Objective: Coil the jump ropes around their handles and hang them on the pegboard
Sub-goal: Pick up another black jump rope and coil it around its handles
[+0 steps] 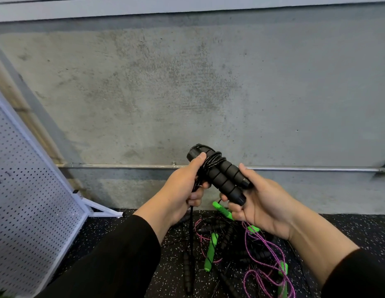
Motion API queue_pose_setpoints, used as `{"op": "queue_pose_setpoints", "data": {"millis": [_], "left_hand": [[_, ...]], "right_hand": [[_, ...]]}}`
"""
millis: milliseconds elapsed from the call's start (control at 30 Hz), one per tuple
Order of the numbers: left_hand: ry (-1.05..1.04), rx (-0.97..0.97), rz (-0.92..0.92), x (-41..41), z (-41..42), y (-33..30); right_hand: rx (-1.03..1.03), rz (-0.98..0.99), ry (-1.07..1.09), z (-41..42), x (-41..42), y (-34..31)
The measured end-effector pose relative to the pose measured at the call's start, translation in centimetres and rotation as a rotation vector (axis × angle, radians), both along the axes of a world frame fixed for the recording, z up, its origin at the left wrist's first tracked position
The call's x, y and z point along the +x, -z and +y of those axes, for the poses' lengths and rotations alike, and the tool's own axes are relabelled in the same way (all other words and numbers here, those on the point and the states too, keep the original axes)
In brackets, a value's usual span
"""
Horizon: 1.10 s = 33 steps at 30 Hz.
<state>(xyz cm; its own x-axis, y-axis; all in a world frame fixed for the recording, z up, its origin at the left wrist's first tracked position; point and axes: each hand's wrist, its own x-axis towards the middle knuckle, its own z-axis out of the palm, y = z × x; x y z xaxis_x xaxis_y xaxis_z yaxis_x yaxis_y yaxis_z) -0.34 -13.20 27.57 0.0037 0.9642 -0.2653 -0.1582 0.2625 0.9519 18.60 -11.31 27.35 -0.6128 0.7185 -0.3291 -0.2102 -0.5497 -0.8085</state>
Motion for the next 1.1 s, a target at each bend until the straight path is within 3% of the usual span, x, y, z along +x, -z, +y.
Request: {"op": "queue_pose_setpoints", "data": {"millis": [233,300,367,467,600,900,1000,1100], "left_hand": [[0.079,-0.064,0.107,0.8,-0.1,0.1],[0.105,-0.106,0.138,0.9,-0.2,0.1],[0.103,-0.125,0.155,1.0,-0.2,0.0],[0.08,-0.139,0.166,1.0,-0.2,-0.1],[0.027,-0.158,0.116,0.8,-0.3,-0.1],[-0.019,-0.19,0.018,0.8,-0.3,0.3],[-0.05,-0.203,-0.017,0.8,-0.3,0.4],[-0.067,-0.186,-0.039,0.6,-0.1,0.4]], "right_hand": [[0.094,0.014,0.326,0.7,-0.5,-0.2],[0.173,-0.074,0.39,0.9,-0.2,-0.3],[0.351,-0.282,0.424,0.9,0.2,-0.3],[0.715,-0.664,0.377,1.1,0.4,0.0],[0.865,-0.791,0.252,1.0,-0.2,0.4],[1.206,-1.114,0.241,-0.2,-1.6,1.1],[1.282,-1.166,0.183,-0.4,-1.7,1.2],[1.15,-0.968,0.206,-0.5,-1.4,1.0]]}}
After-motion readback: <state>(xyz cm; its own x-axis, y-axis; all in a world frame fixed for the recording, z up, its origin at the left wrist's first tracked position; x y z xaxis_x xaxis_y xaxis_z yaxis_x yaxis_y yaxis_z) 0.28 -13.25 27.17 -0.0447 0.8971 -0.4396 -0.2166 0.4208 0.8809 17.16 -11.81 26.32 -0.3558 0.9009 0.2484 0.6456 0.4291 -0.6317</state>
